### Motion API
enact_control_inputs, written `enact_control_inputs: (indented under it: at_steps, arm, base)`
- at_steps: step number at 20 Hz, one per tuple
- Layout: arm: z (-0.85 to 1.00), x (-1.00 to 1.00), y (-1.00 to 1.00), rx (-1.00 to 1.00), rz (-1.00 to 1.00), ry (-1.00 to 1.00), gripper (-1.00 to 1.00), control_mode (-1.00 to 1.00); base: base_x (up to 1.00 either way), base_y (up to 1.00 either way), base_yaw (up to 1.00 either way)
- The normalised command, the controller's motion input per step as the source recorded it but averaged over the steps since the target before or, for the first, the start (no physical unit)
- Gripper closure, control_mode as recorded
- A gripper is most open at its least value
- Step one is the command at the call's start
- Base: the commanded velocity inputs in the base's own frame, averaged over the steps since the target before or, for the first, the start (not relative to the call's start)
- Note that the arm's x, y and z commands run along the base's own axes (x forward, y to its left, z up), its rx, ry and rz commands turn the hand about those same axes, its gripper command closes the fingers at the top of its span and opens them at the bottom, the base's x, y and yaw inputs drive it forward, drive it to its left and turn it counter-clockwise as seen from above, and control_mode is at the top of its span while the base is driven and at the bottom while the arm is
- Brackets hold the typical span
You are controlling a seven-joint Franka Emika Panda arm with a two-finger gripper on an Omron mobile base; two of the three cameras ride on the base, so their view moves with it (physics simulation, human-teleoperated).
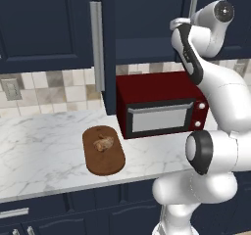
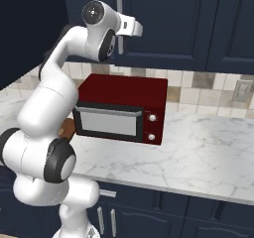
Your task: Open the cabinet, retrieve the rolling pin, and place it next to the meat on the cutting board to prepare for tenderizing.
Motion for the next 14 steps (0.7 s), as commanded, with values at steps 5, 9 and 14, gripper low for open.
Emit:
enact_control_inputs:
  at_steps: [5, 9, 14]
  arm:
    - [-0.02, 0.03, 0.0, 0.0, 0.0, 0.0, 1.0, -1.0]
    - [0.0, 0.0, -0.21, 0.0, 0.0, 0.0, 1.0, -1.0]
    - [0.0, -0.21, -0.6, 0.0, 0.0, 0.0, 1.0, -1.0]
  base:
    - [0.0, 0.0, 0.0]
    - [0.0, 0.0, 0.0]
    - [0.0, 0.0, 0.0]
